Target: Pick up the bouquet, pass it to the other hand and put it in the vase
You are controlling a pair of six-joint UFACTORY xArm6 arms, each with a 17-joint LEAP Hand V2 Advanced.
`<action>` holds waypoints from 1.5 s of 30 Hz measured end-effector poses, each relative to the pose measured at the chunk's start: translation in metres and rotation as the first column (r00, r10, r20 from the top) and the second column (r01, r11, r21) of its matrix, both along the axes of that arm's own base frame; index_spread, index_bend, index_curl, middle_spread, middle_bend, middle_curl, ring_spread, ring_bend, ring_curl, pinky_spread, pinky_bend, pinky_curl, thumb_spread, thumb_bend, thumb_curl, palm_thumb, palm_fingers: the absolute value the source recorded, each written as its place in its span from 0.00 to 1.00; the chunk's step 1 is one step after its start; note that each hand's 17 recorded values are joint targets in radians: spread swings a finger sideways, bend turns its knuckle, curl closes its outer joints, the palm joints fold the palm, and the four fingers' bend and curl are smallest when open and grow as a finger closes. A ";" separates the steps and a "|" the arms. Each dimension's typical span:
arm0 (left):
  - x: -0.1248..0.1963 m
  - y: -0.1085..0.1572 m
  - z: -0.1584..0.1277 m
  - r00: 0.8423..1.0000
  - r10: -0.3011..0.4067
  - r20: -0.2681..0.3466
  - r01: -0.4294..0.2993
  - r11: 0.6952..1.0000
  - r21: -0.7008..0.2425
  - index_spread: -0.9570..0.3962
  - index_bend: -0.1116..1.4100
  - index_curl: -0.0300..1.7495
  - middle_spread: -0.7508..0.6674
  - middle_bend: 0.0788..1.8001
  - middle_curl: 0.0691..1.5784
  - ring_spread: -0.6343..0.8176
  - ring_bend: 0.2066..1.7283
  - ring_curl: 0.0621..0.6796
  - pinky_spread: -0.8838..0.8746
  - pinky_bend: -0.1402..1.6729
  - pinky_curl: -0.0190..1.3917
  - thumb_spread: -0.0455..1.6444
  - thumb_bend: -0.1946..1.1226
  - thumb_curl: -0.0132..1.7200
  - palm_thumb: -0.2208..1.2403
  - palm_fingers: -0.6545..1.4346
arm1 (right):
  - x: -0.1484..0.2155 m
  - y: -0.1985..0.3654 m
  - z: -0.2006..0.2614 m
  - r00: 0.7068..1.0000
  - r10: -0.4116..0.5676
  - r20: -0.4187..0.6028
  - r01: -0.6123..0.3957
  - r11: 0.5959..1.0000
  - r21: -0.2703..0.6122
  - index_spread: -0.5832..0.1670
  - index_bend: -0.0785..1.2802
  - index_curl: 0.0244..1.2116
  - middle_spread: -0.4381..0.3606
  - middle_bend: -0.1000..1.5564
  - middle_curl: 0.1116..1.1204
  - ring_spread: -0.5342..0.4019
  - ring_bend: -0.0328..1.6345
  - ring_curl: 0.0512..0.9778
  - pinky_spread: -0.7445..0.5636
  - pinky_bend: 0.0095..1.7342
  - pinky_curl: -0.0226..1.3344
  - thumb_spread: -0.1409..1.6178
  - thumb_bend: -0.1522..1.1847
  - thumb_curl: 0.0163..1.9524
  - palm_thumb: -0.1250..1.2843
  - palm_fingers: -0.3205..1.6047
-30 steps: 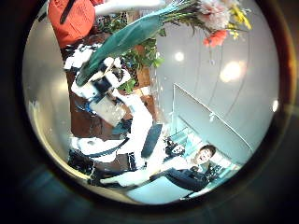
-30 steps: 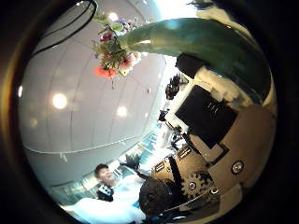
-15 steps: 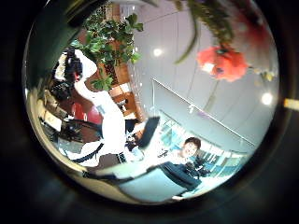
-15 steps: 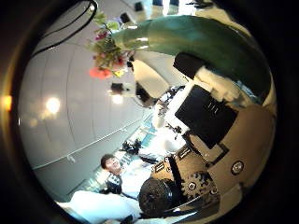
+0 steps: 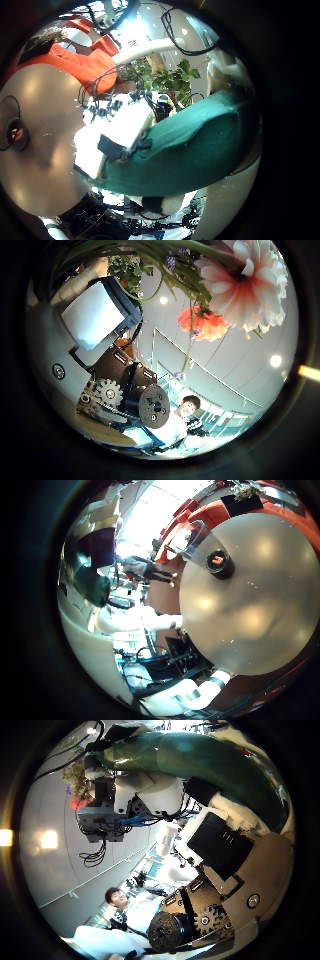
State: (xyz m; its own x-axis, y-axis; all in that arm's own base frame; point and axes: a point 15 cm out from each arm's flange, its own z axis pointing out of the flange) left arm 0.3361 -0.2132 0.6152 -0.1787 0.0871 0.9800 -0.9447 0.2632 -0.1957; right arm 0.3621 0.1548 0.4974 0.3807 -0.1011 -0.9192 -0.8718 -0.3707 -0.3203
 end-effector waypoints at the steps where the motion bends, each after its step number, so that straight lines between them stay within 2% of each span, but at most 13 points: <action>1: -0.002 -0.001 0.001 1.000 -0.003 0.006 0.003 1.000 -0.002 0.38 0.57 0.33 0.26 0.52 0.54 0.15 0.78 0.74 0.24 0.76 0.48 0.59 0.28 0.34 0.83 0.88 | 0.004 -0.001 0.000 1.000 -0.017 0.003 0.017 1.000 -0.002 0.42 0.85 0.86 0.40 0.92 0.64 0.38 0.90 0.70 0.42 0.71 0.72 0.61 0.08 0.58 0.78 0.74; 6: -0.006 -0.001 0.009 0.999 0.002 0.053 -0.001 1.000 -0.024 0.32 0.64 0.40 0.22 0.57 0.58 0.15 0.83 0.79 0.22 0.79 0.51 0.61 0.29 0.37 0.86 0.84 | 0.018 -0.016 -0.004 0.996 -0.091 -0.007 0.091 0.996 0.001 0.40 0.76 0.83 0.40 0.87 0.62 0.37 0.87 0.67 0.40 0.70 0.69 0.63 0.09 0.51 0.73 0.69; 10: 0.002 0.009 0.017 0.995 0.050 0.085 -0.048 0.998 -0.027 0.29 0.65 0.45 0.20 0.58 0.61 0.16 0.85 0.80 0.21 0.81 0.53 0.63 0.29 0.40 0.87 0.82 | 0.026 -0.041 -0.009 0.987 -0.156 -0.023 0.156 0.988 0.003 0.35 0.64 0.81 0.38 0.81 0.59 0.36 0.84 0.64 0.35 0.68 0.65 0.65 0.09 0.47 0.69 0.62; 13: 0.007 0.020 0.027 0.987 0.100 0.125 -0.097 0.995 -0.030 0.27 0.65 0.48 0.18 0.59 0.62 0.16 0.86 0.81 0.21 0.81 0.54 0.64 0.30 0.42 0.88 0.81 | 0.027 -0.051 -0.021 0.981 -0.183 -0.062 0.184 0.983 0.010 0.32 0.55 0.78 0.37 0.76 0.58 0.35 0.83 0.62 0.31 0.67 0.62 0.65 0.09 0.44 0.68 0.57; 16: 0.009 0.029 0.039 0.977 0.139 0.162 -0.135 0.990 -0.035 0.25 0.64 0.51 0.17 0.59 0.63 0.16 0.87 0.82 0.21 0.82 0.55 0.65 0.30 0.44 0.88 0.81 | 0.027 -0.057 -0.027 0.977 -0.199 -0.081 0.201 0.979 0.014 0.29 0.42 0.74 0.37 0.69 0.55 0.34 0.82 0.60 0.27 0.65 0.60 0.66 0.09 0.41 0.66 0.45; 17: 0.010 0.033 0.043 0.972 0.154 0.176 -0.149 0.988 -0.037 0.25 0.64 0.52 0.17 0.59 0.64 0.16 0.87 0.82 0.21 0.82 0.55 0.65 0.30 0.44 0.88 0.81 | 0.028 -0.060 -0.028 0.975 -0.207 -0.083 0.209 0.978 0.014 0.29 0.40 0.73 0.38 0.70 0.55 0.35 0.82 0.60 0.27 0.64 0.59 0.66 0.09 0.41 0.66 0.43; 19: 0.013 0.042 0.052 0.961 0.183 0.205 -0.179 0.983 -0.038 0.24 0.63 0.54 0.16 0.59 0.64 0.16 0.87 0.82 0.21 0.82 0.56 0.66 0.30 0.45 0.88 0.81 | 0.029 -0.069 -0.031 0.970 -0.225 -0.089 0.227 0.974 0.010 0.28 0.38 0.71 0.38 0.66 0.53 0.35 0.79 0.58 0.30 0.61 0.58 0.66 0.09 0.39 0.65 0.37; 21: 0.015 0.051 0.058 0.952 0.210 0.224 -0.206 0.978 -0.037 0.23 0.62 0.55 0.16 0.59 0.65 0.16 0.88 0.82 0.21 0.82 0.56 0.66 0.29 0.46 0.87 0.80 | 0.029 -0.073 -0.033 0.968 -0.233 -0.092 0.235 0.972 0.007 0.27 0.37 0.67 0.40 0.62 0.51 0.36 0.75 0.55 0.38 0.56 0.57 0.66 0.09 0.37 0.64 0.29; 24: 0.015 0.067 0.067 0.930 0.260 0.259 -0.260 0.965 -0.038 0.22 0.61 0.58 0.15 0.59 0.65 0.16 0.88 0.82 0.20 0.81 0.57 0.67 0.29 0.48 0.88 0.80 | 0.031 -0.077 -0.036 0.966 -0.238 -0.101 0.240 0.971 0.009 0.27 0.35 0.63 0.42 0.57 0.47 0.40 0.71 0.51 0.47 0.54 0.55 0.66 0.09 0.36 0.64 0.26; 29: 0.018 0.096 0.078 0.875 0.364 0.319 -0.370 0.928 -0.045 0.20 0.59 0.62 0.14 0.59 0.66 0.16 0.88 0.81 0.20 0.81 0.58 0.68 0.29 0.50 0.87 0.80 | 0.035 -0.077 -0.042 0.963 -0.240 -0.120 0.243 0.970 0.010 0.30 0.31 0.56 0.48 0.49 0.40 0.50 0.63 0.44 0.69 0.51 0.52 0.66 0.09 0.33 0.63 0.20; 33: 0.019 0.115 0.083 0.828 0.431 0.357 -0.444 0.895 -0.050 0.19 0.57 0.64 0.14 0.59 0.67 0.17 0.89 0.81 0.20 0.81 0.59 0.68 0.28 0.51 0.87 0.80 | 0.038 -0.078 -0.048 0.961 -0.238 -0.141 0.242 0.970 0.014 0.32 0.27 0.50 0.53 0.43 0.35 0.58 0.56 0.38 0.79 0.49 0.48 0.66 0.09 0.32 0.62 0.15; 37: 0.022 0.126 0.067 0.811 0.467 0.353 -0.483 0.875 -0.047 0.18 0.56 0.67 0.13 0.58 0.67 0.17 0.89 0.81 0.19 0.80 0.60 0.69 0.28 0.53 0.87 0.80 | 0.044 -0.072 -0.053 0.961 -0.235 -0.145 0.239 0.971 0.008 0.33 0.20 0.42 0.59 0.34 0.29 0.68 0.47 0.31 0.87 0.44 0.43 0.66 0.09 0.30 0.60 0.13; 45: 0.029 0.133 0.034 0.779 0.509 0.367 -0.539 0.842 -0.023 0.17 0.52 0.70 0.12 0.58 0.68 0.17 0.88 0.80 0.19 0.79 0.61 0.69 0.27 0.55 0.87 0.81 | 0.051 -0.058 -0.058 0.958 -0.243 -0.155 0.243 0.970 -0.015 0.33 0.16 0.32 0.67 0.25 0.23 0.77 0.36 0.24 0.92 0.38 0.36 0.67 0.09 0.28 0.57 0.12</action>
State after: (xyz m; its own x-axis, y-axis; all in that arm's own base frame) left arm 0.3654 -0.0798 0.6494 -0.5003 -0.1943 0.8437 -0.8148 -0.2238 -0.5347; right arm 0.4131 0.0968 0.4390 0.1986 -0.1686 -0.9655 -0.9744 -0.1403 -0.1759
